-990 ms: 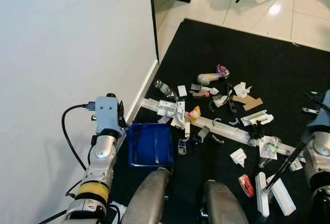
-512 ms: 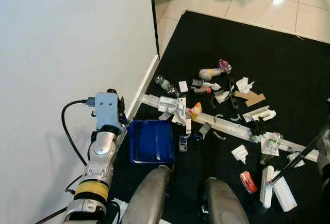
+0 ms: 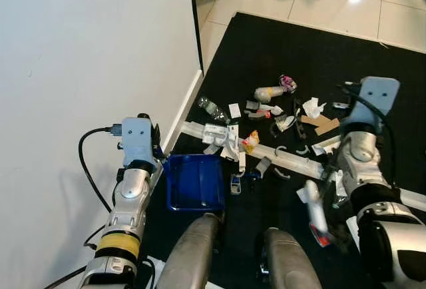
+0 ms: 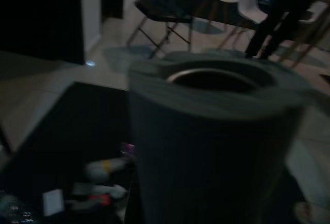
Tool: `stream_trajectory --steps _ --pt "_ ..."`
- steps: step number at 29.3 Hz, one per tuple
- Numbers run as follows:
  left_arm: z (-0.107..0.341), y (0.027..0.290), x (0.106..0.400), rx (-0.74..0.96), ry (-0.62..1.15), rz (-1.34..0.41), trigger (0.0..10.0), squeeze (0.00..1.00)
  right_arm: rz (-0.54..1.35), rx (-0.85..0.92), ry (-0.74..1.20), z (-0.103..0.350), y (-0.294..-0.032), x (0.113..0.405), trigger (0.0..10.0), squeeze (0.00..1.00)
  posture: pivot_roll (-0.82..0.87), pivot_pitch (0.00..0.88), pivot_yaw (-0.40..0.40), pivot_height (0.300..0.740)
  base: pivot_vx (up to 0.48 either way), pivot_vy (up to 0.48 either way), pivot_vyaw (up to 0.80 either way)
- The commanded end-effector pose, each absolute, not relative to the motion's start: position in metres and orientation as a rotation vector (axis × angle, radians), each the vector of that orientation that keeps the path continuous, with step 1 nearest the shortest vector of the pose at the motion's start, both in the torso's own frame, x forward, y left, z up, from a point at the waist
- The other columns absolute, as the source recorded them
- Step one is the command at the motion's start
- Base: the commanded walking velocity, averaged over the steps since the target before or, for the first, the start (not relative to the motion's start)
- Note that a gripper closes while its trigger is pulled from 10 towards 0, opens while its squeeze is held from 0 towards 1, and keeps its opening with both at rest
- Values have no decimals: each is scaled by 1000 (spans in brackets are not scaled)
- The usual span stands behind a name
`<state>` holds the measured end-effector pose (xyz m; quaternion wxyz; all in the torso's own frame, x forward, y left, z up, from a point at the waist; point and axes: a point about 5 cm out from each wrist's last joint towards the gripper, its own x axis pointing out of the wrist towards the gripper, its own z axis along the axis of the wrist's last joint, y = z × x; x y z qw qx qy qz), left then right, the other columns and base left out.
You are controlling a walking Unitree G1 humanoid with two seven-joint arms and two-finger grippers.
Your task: Sweep floor
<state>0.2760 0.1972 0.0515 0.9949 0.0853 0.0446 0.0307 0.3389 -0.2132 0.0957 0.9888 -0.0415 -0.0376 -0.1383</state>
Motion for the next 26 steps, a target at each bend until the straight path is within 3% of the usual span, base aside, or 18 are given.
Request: stream_trajectory --steps 1,10,17,26 --pt "35 201 265 195 178 64 10000 0 -210 -49 -109 96 -199 338 10000 0 11 200 4 740 0 0 0" --pt "36 199 265 190 175 64 10000 0 -67 97 -131 99 -155 339 10000 0 13 201 6 740 0 0 0" --pt "36 201 263 193 173 67 10000 0 -48 267 -64 88 -141 337 10000 0 25 206 7 740 0 0 0" --pt "36 202 262 196 176 73 10000 0 101 344 -79 97 -122 337 10000 0 28 208 3 740 0 0 0"
